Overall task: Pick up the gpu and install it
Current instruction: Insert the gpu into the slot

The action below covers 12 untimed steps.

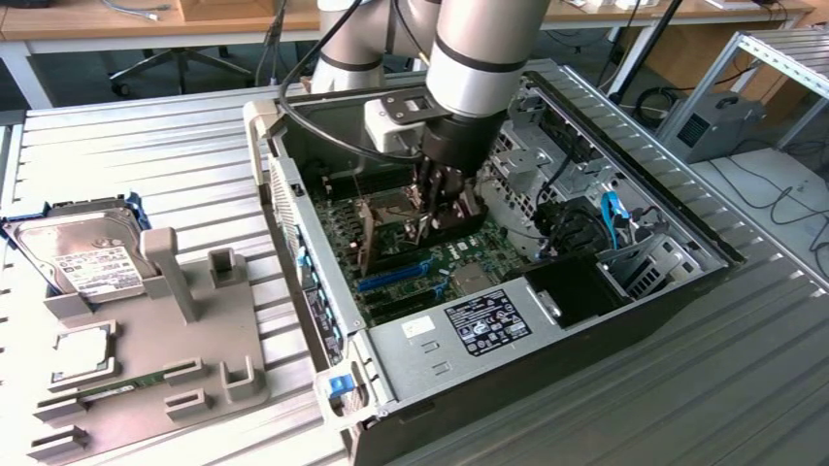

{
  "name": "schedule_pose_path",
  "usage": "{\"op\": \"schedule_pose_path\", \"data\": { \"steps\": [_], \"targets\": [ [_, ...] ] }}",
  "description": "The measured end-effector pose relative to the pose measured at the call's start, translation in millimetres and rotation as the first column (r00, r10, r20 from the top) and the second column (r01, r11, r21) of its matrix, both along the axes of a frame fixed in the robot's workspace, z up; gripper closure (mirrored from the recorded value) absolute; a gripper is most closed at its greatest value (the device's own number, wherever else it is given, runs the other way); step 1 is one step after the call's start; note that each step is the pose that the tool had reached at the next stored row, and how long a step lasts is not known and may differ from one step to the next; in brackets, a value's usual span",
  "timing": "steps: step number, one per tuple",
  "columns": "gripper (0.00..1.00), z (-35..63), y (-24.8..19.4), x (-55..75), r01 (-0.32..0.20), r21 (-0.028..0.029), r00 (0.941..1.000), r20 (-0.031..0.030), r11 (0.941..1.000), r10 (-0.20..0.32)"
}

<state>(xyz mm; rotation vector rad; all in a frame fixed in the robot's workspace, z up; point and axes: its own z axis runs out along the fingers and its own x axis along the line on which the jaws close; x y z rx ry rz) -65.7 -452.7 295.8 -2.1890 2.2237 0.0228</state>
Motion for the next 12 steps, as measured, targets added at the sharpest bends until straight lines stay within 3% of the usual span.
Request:
{"op": "schedule_pose_path", "data": {
  "steps": [7,9,10,11,12],
  "targets": [
    [0.74,-4.3,0.0,-8.2,0.0,-0.0003,1.0,0.0,1.0,0.0],
    [0.74,-9.5,-0.9,-25.2,0.0,-0.0024,1.0,-0.0001,1.0,0.0],
    [0.74,-13.7,-0.9,-33.9,0.003,-0.0312,1.0,-0.0001,0.9995,-0.003],
    [0.74,-15.4,0.3,-37.0,0.031,-0.0516,0.9995,0.0001,0.9982,-0.031],
    [0.74,-16.0,1.5,-42.5,0.036,-0.0514,0.9993,0.0002,0.998,-0.036]
  ]
}}
